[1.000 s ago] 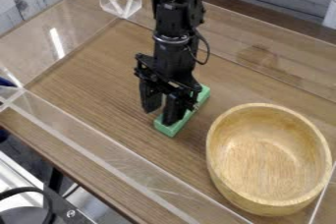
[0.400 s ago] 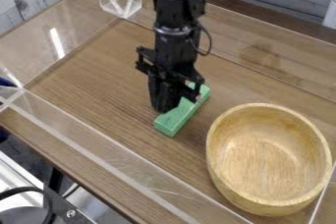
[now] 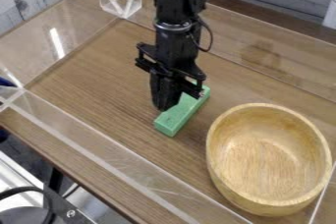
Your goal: Put the green block in the brown bowl
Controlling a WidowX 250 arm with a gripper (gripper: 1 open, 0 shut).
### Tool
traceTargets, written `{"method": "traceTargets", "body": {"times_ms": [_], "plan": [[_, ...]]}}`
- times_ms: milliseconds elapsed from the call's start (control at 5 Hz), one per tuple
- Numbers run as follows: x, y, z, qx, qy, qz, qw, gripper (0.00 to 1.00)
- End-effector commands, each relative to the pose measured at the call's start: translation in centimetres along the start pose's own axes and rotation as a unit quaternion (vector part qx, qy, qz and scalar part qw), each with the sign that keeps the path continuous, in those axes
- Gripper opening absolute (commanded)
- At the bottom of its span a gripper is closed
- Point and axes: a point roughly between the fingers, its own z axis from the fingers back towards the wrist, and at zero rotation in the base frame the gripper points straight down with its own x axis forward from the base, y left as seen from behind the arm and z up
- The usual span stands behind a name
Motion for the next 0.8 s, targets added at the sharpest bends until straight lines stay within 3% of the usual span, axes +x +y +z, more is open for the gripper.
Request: {"method": "traceTargets", "body": {"times_ms": [0,200,600], "plan": [[1.0,0.2,1.4,0.007,-0.028,-0.002,0.9996,0.0],[1.0,0.2,1.2,0.005,-0.025,-0.002,0.9997,0.0],[1.4,0.2,3.3,0.004,-0.044,-0.001,0.999,0.0]]}}
